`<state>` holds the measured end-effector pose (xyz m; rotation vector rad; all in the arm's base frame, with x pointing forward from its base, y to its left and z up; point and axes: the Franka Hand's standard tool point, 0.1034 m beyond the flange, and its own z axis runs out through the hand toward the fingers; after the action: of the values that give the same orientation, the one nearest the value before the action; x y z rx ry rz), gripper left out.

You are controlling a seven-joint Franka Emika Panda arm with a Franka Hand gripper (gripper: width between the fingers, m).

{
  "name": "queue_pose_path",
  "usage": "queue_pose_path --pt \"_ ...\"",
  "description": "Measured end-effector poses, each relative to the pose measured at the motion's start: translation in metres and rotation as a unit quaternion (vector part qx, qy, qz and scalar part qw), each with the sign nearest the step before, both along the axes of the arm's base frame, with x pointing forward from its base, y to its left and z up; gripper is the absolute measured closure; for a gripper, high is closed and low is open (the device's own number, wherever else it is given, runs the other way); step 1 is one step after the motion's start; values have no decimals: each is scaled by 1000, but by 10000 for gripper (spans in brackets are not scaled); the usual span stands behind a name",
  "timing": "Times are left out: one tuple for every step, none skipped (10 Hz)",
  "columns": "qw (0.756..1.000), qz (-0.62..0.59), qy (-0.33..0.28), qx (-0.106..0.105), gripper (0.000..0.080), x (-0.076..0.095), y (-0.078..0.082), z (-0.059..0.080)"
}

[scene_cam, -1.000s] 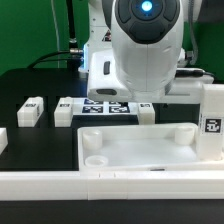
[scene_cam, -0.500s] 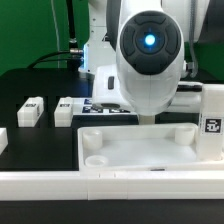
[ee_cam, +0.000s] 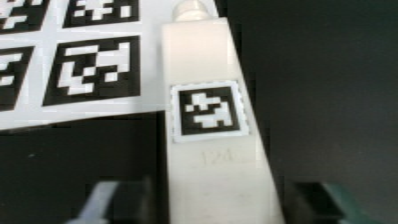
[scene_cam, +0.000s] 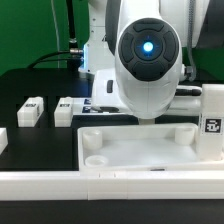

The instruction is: Assemble desk

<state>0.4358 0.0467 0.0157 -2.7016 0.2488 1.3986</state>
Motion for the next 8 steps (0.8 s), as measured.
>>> queue_pose_path --pt "1000 0 0 0 508 0 0 0" --pt "1000 0 0 0 511 0 0 0" --pt "1000 0 0 0 511 0 0 0" --pt "1000 0 0 0 511 0 0 0" --pt "1000 0 0 0 511 0 0 0" --pt "1000 -1 16 4 511 -2 -2 9" --pt "999 -6 45 12 511 6 -8 37" --pt "998 -15 49 20 511 23 -15 61"
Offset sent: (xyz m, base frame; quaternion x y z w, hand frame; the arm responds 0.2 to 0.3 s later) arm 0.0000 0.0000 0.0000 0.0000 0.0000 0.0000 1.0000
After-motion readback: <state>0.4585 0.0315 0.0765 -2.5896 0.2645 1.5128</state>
